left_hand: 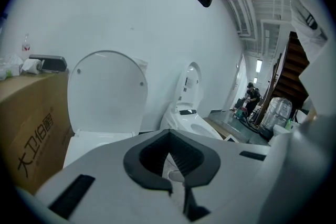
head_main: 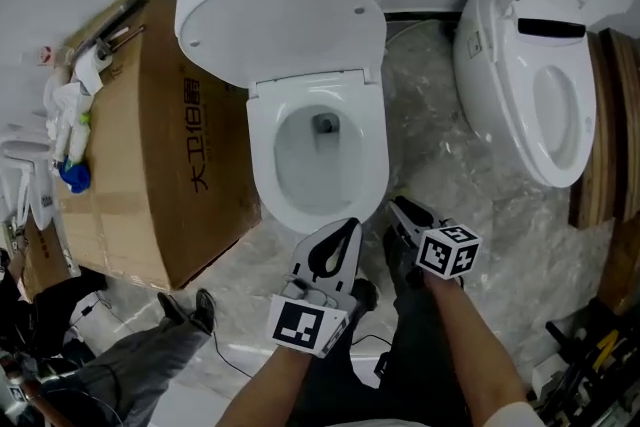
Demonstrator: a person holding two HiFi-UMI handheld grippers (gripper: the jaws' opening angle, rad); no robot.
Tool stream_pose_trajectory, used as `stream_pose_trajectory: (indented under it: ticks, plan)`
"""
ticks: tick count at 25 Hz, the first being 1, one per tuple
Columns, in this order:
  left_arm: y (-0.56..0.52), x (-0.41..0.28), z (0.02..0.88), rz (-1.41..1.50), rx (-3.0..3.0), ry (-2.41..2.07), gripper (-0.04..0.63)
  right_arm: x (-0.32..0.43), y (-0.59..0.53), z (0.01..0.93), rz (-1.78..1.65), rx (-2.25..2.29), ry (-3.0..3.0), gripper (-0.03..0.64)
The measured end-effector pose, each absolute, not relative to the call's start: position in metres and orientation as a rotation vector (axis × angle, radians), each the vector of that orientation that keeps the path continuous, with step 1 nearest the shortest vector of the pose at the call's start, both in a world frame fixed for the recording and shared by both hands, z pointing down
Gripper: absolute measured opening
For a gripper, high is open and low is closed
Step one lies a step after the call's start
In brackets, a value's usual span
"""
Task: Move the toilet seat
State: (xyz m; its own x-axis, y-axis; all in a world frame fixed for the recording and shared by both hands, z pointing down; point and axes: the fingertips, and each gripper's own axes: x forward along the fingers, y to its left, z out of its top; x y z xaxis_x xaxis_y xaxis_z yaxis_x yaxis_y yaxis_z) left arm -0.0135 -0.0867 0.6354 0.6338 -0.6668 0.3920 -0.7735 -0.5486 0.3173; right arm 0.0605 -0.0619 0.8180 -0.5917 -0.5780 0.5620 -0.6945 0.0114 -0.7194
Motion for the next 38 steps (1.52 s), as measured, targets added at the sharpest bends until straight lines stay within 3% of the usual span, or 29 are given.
stream_pose_trajectory:
  ticks: [10, 17, 29, 38]
  plan:
    - [-0.082, -0.003, 0.71, 0.326, 2.382, -1.114, 0.007, 0.057, -0.051, 0.944, 1.894, 1.316, -1.943, 0.114]
    - [-0.078, 0.002, 0.715, 0.325, 2.37, -1.105, 0.008, 0.036, -0.043, 0.97, 2.096, 1.179, -1.9, 0.126]
    - [-0.079, -0.011, 0.703, 0.315, 2.353, -1.122, 0.008, 0.033, -0.043, 0.954, 2.145, 1.179, -1.88, 0.111]
    - [-0.081, -0.016, 0.628, 0.254, 2.387, -1.138, 0.008, 0.035, -0.047, 0.879, 2.232, 1.158, -1.895, 0.077]
